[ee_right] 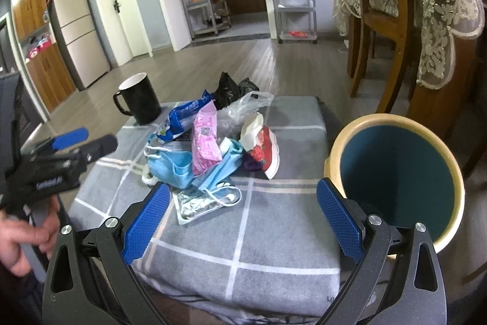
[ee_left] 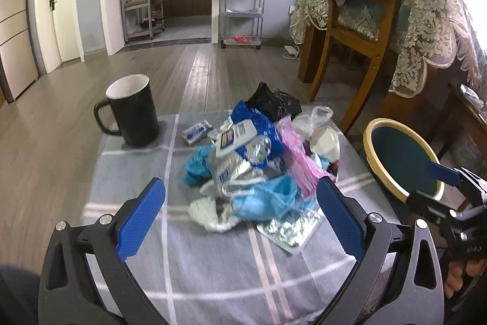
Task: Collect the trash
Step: 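Grasp the blue wet-wipe pack with the left gripper while the right gripper grasps a blue mask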
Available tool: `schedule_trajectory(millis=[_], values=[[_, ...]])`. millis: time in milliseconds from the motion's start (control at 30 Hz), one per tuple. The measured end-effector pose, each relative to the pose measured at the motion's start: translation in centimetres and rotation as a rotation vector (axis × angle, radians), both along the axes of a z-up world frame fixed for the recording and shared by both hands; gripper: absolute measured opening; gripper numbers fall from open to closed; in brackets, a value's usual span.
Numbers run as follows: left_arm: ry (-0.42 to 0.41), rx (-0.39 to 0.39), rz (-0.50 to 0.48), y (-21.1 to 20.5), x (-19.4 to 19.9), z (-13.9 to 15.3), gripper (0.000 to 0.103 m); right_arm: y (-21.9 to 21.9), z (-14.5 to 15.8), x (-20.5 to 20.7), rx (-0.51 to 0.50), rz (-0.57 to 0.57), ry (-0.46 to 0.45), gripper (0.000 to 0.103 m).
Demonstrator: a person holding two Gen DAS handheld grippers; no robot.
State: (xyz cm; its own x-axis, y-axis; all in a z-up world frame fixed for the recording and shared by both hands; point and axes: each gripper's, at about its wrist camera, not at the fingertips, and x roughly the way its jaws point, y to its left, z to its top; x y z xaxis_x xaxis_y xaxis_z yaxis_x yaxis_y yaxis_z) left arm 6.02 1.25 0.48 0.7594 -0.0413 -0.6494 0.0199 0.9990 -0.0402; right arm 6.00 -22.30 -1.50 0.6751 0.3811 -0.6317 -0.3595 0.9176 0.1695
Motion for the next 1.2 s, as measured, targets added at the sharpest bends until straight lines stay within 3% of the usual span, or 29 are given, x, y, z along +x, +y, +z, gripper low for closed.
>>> schedule_trajectory(millis=[400,567,733,933,1033,1200], values=[[0.156,-0.059,-0.007,0.8,8.7,-1.0,0.087,0.9,-0.4,2.7,-0.021,0.018,0.034,0.096],[0.225,-0.009,-0.024,-1.3,11.7,-2.0,0.079,1.4,-0.9,3.3,-0.029,0.028,0.051,0.096],[0.305,0.024,-0.043,-2.4,13.7,-3.5,0.052,1.6,-1.0,3.4,-0.028,0.037,0.050,0.096],[0.311,0.009,-0.054,-1.8,13.6,-3.4,0.029,1.7,-1.2,4.1,0.000,0.044,0.062,0.094],[0.297,-0.003,-0.062,-1.4,13.4,-2.9,0.019,1.9,-1.2,4.5,0.021,0.055,0.069,0.094],[0.278,-0.036,-0.053,-0.1,13.1,-2.3,0.016,2.9,-1.3,5.4,0.045,0.087,0.080,0.082]])
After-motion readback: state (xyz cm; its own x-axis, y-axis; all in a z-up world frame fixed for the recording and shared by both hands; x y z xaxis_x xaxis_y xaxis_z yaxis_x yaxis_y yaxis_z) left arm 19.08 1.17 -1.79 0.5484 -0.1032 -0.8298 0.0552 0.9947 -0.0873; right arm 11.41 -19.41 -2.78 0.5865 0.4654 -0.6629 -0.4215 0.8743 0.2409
